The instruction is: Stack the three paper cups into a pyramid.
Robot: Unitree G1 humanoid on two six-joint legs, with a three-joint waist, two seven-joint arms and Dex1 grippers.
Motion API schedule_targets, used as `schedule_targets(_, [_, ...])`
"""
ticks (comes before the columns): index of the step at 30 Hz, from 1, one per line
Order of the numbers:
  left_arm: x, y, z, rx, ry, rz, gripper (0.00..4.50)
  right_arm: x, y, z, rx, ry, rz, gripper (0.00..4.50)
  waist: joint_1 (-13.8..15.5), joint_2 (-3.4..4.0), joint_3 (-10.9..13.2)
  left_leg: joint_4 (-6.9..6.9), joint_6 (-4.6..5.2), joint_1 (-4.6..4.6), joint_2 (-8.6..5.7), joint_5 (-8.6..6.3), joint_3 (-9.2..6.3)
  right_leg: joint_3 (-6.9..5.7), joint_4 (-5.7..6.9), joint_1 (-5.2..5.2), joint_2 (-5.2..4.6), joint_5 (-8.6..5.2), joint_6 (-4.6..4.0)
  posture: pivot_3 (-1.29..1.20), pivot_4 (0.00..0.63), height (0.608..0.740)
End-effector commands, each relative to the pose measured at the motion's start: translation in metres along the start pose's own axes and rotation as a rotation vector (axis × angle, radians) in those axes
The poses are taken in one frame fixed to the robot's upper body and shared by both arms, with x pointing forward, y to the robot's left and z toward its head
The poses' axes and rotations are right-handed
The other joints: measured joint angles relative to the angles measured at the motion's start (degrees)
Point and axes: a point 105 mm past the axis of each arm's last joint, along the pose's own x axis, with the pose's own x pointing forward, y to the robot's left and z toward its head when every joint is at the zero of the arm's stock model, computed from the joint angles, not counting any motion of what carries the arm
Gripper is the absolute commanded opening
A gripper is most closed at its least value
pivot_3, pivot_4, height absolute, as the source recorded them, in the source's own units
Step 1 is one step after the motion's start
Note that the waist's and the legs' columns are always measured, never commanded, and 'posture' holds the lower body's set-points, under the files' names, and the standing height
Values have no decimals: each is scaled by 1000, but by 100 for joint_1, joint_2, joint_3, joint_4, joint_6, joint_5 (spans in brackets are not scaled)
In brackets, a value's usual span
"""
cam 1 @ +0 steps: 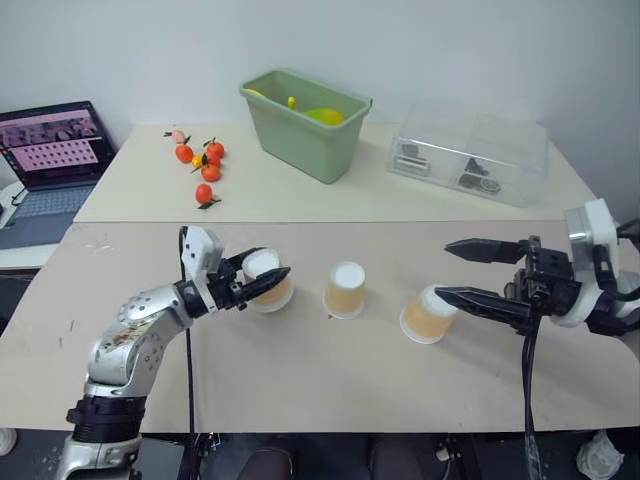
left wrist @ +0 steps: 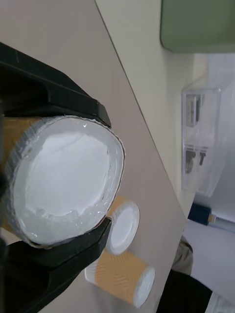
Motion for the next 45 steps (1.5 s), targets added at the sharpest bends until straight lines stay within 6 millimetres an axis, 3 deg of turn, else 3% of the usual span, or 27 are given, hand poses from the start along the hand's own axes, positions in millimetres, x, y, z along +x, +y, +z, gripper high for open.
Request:
schedule_targets(1, [11,-3,8,102,-9,-71,2525,0,1,9,-54,-17,5,4500,22,0,0,0,0,0,0,0,0,0,0,1,0,0,0,0,150,738])
schedule_targets(8, [30,-3,-2,173,20,-154,2525,-1,1,11,-62,-19,-5,4500,6,0,0,0,0,-4,-1,0,1,0,-7,-5,-1,1,-2,0,150,738])
schedule_targets(17, [45,6,-4,98,-39,-143,2525,-5,4,11,-65,-21,-32,4500,32,-1,1,2,1,-3,-2,-1,2,0,-4,-3,-2,2,-1,0,150,738])
schedule_targets(30, [56,-2,-14,51,-20,-190,2525,-4,1,13,-73,-20,-38,4500,19,-1,0,3,1,-4,-2,0,1,0,-5,-4,-2,2,0,0,150,738])
schedule_targets(32, [55,-4,-13,22,-25,-203,3453,-4,1,13,-74,-21,-37,4500,19,-1,0,3,1,-4,-2,0,1,0,-5,-4,-2,2,0,0,150,738])
schedule_targets(35, [56,-9,-14,25,-28,-217,4416,-4,0,13,-75,-22,-39,4500,20,-1,0,3,1,-4,-1,0,1,0,-4,-4,-1,2,0,0,150,738])
schedule_targets(41, [55,-11,-16,34,-10,-221,4416,-3,0,14,-75,-22,-36,4500,15,-1,0,3,1,-4,-1,0,1,0,-4,-4,-2,2,0,0,150,738])
schedule_targets(45, [46,-1,-2,-6,-79,-166,4416,-5,0,13,-67,-19,-42,4500,15,-1,1,3,0,-4,-1,0,1,0,-4,-4,-2,3,0,0,150,738])
